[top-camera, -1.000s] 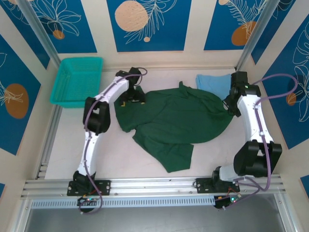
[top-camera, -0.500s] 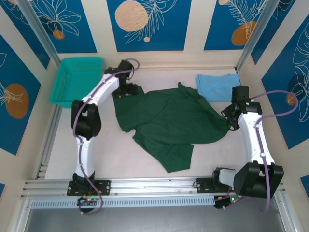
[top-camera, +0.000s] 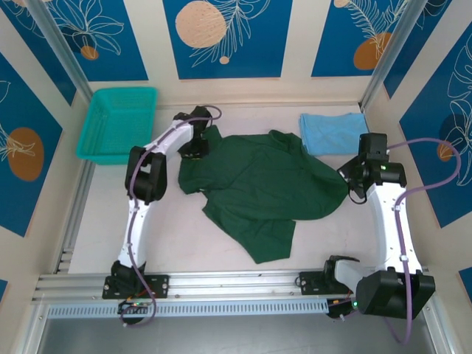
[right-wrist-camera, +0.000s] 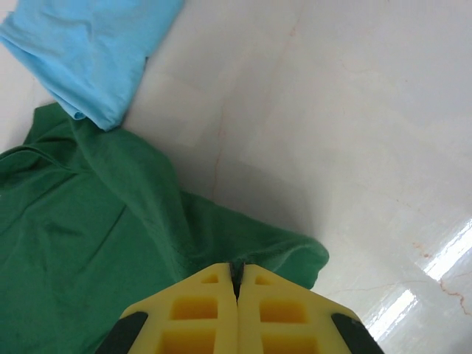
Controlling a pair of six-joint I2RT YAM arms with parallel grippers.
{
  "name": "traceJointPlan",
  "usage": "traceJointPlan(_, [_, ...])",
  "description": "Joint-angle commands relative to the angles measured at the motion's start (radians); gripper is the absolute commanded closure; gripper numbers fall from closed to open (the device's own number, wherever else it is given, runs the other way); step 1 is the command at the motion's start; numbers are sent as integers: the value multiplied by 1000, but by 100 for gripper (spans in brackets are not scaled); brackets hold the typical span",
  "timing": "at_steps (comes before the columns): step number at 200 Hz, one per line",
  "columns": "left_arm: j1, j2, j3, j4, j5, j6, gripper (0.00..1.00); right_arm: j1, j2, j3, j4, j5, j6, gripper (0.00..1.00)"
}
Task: Fold and stack the t-shirts
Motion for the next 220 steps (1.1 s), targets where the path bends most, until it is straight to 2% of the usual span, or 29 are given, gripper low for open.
traceJointPlan(1, [12, 84, 223, -37, -112, 46, 100, -4, 8, 54, -50, 31, -32, 100])
traceJointPlan(21, [18, 214, 527, -68, -151, 56, 100, -5, 32, 65, -77, 45, -29, 100])
traceJointPlan(32, [26, 235, 565, -17, -161, 51, 99, -5, 39, 59, -78, 39, -28, 100])
traceJointPlan(36, [29, 232, 561, 5, -167, 46, 92, -6, 41, 58, -79, 36, -26, 100])
traceJointPlan(43, [32, 232, 562, 31, -177, 41, 74, -6, 43, 53, -78, 30, -20, 100])
traceJointPlan(56, [41, 227, 567, 60, -158, 43, 52, -9, 52, 48, -79, 25, -20, 100])
traceJointPlan(66, [47, 210, 570, 41, -139, 35, 29, -9, 62, 55, -87, 28, -23, 100])
traceJointPlan(77, [49, 178, 561, -1, -109, 31, 14, -10, 69, 61, -84, 32, -27, 100])
traceJointPlan(87, [49, 136, 534, -50, -83, 30, 9, -11, 73, 59, -78, 38, -25, 100])
traceJointPlan(98, [49, 71, 453, -97, -38, 12, 9, -13, 78, 51, -69, 37, -11, 100])
traceJointPlan(113, [45, -74, 215, -88, 33, -4, 13, -16, 88, 39, -55, 26, 7, 100])
traceJointPlan(133, [45, -336, -230, 71, 154, -44, 24, -16, 96, 15, -26, 4, 26, 99])
traceJointPlan(153, [52, -534, -507, 124, 143, -79, 36, -15, 97, -7, 1, -20, 36, 99])
traceJointPlan(169, [64, -636, -648, 157, 172, -118, 47, -12, 94, -27, 20, -30, 34, 99])
traceJointPlan(183, [68, -677, -734, 216, 271, -156, 48, -9, 90, -43, 31, -34, 32, 99])
traceJointPlan(204, [71, -642, -791, 266, 422, -232, 50, -6, 87, -68, 55, -46, 31, 99])
traceJointPlan(220, [80, -620, -834, 304, 479, -287, 55, -3, 86, -76, 62, -54, 34, 99])
